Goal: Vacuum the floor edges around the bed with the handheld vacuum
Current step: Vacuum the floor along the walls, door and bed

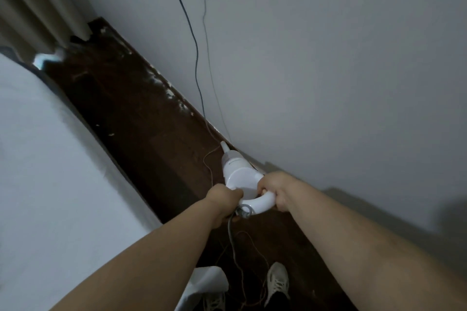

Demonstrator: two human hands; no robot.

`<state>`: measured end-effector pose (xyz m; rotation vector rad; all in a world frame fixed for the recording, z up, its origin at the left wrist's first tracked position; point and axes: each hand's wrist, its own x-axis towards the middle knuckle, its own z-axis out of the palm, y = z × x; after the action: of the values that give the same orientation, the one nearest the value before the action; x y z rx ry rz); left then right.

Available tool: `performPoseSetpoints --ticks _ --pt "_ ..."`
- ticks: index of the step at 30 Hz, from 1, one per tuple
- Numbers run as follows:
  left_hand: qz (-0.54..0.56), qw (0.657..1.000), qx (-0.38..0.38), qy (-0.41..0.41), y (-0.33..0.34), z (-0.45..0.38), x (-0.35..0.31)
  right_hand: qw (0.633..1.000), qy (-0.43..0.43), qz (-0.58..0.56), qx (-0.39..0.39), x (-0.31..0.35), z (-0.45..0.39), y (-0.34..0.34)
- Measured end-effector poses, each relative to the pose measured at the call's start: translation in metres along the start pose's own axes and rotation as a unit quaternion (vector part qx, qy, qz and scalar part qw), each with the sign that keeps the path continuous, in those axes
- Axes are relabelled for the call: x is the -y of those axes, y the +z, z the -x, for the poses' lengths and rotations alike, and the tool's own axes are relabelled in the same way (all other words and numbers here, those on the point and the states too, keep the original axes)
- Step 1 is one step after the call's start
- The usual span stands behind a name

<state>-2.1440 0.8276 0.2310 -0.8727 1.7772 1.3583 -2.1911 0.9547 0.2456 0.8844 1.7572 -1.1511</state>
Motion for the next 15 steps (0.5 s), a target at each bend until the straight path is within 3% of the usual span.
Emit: performPoseSetpoints --ticks 7,15 --pt "0.035 0.998 -0.047 0.017 0.028 0.03 -0.04 0.999 -0.046 0.016 0.003 0.021 0.027 -0.049" --pt "0.021 0.996 -0.081 0.003 0.071 0.001 -0.061 0.998 -0.041 0.041 0.025 0.031 -0.011 -0.09"
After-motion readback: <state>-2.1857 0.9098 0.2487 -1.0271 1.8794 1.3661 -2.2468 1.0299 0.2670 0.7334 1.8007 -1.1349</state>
